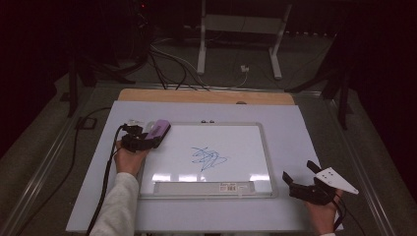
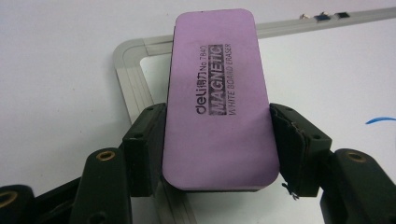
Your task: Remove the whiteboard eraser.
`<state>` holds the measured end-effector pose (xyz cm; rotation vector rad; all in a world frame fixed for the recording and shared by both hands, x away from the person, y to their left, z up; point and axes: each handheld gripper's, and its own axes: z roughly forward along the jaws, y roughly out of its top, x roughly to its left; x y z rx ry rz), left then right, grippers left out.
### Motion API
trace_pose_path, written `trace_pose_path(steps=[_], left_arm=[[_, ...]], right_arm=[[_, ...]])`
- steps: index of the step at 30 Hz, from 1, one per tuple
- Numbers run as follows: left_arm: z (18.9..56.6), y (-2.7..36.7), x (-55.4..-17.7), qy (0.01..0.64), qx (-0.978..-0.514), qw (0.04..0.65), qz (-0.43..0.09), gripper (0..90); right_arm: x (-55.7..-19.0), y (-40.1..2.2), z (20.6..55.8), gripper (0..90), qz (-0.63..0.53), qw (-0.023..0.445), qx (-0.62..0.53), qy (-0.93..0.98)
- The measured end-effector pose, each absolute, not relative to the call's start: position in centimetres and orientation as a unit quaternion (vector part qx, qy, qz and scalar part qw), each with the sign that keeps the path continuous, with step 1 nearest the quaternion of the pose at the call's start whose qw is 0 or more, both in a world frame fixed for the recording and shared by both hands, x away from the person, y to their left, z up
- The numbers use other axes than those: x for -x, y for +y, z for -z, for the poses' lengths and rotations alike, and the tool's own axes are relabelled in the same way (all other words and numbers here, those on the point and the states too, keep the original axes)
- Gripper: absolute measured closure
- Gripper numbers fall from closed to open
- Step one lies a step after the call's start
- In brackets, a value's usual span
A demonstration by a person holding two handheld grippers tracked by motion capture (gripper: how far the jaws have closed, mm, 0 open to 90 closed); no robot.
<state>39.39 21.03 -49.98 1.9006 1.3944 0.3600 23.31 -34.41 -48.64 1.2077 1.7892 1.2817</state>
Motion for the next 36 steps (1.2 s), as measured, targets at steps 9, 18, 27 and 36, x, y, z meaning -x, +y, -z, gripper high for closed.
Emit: trace_pose_path(steps=[9,18,27,36], left_arm=[[48.9,21.2,-38.8,0.534,-0.737,0.388,-0.148,41.5],[48.1,20.9,-38.2,0.521,-0.74,0.397,-0.152,41.5],[47.3,19.8,-37.6,0.5,-0.748,0.407,-0.154,41.5],[46.8,18.6,-37.2,0.481,-0.759,0.41,-0.156,41.5]], right_arm=[[-23.3,-34.4,48.6,0.1,-0.485,0.31,-0.457,0.678],[-23.3,-34.4,48.6,0.1,-0.485,0.31,-0.458,0.678],[-23.3,-34.4,48.6,0.1,-0.485,0.31,-0.458,0.678],[-23.3,-34.4,48.6,0.1,-0.485,0.31,-0.458,0.678]])
